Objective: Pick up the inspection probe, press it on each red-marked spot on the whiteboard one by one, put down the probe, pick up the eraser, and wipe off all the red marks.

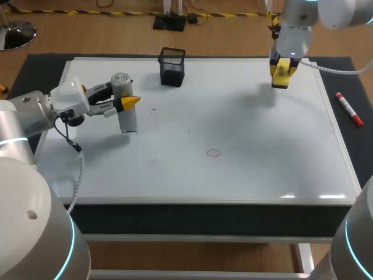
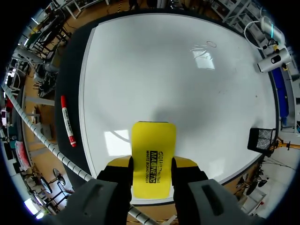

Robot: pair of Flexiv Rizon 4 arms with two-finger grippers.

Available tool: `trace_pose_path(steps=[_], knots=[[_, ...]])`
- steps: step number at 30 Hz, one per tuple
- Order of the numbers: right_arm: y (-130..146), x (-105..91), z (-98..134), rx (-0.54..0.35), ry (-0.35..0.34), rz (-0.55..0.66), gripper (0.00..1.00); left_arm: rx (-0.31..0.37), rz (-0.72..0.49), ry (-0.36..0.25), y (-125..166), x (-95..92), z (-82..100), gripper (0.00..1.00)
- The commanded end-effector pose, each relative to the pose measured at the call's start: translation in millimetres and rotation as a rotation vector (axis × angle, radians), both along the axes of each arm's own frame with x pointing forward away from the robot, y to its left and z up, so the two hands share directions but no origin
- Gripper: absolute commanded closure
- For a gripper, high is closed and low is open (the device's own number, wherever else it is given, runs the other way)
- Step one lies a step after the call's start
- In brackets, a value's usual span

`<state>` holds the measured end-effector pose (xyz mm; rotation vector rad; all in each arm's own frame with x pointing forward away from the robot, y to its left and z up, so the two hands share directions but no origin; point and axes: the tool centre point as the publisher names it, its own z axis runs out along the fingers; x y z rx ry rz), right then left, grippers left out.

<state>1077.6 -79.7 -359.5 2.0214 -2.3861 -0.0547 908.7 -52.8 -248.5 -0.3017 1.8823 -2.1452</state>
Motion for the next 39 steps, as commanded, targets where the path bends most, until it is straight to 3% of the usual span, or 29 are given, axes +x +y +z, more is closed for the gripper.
trace_pose_path(steps=[1, 15, 27, 39], knots=[[-1, 0.2, 1, -0.002, 0.001, 0.003, 1.00, -0.002, -0.038, -0.032, -21, -10.0, 0.9, 1.00], [-1, 0.2, 1, -0.002, 0.001, 0.003, 1.00, -0.004, -0.206, -0.048, -114, -50.9, 1.8, 1.00], [-1, 0.2, 1, -0.002, 0.001, 0.003, 1.00, -0.035, -0.291, -0.041, -202, -58.1, -6.0, 1.00], [-1, 0.2, 1, -0.002, 0.001, 0.003, 1.00, -0.088, -0.339, -0.027, -244, -62.9, -13.3, 1.00]])
